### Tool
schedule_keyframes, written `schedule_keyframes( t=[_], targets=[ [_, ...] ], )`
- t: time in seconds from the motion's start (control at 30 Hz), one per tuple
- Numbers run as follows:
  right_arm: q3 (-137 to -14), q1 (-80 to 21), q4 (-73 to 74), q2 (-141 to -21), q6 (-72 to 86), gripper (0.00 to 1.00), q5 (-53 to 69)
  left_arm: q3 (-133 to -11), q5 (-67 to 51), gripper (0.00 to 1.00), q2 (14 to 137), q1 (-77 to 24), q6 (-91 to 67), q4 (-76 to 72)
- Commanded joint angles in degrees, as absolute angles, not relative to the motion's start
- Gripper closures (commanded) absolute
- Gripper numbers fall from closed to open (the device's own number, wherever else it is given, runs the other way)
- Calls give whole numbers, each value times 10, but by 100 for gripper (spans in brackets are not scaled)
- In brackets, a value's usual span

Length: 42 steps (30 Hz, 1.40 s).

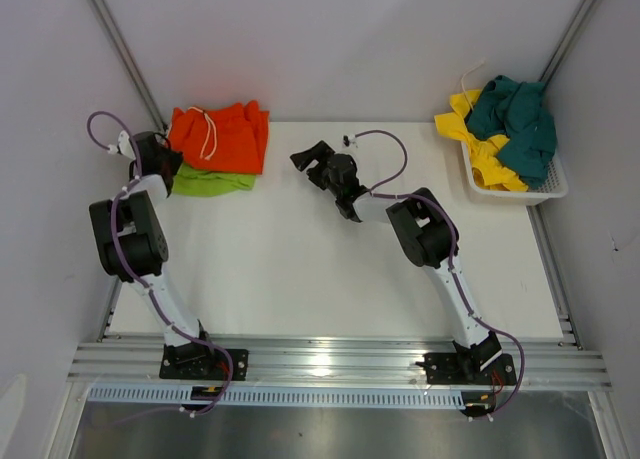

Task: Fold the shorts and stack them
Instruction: Neatly place the folded shorts to the corner

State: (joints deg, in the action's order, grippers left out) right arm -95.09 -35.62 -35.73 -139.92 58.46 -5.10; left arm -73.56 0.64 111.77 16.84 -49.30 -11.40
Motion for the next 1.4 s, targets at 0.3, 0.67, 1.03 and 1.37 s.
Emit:
schedule_keyframes(
  t=[0.3,0.67,1.03,1.37],
  targets=[
    [-948,-358,-382,-1358,578,16,-40,-804,-57,68,1141,206,-478,-80],
    [-895,-350,-353,-1284,542,12,-27,-737,-19,7,1053,209,-453,-25],
    [-735,-343,-296,-1099,453,9,17,-610,17,1,865,179,-420,48],
    [-524,-342,-176,-811,295,4,-12,-446,44,1,622,81,-416,25]
  ],
)
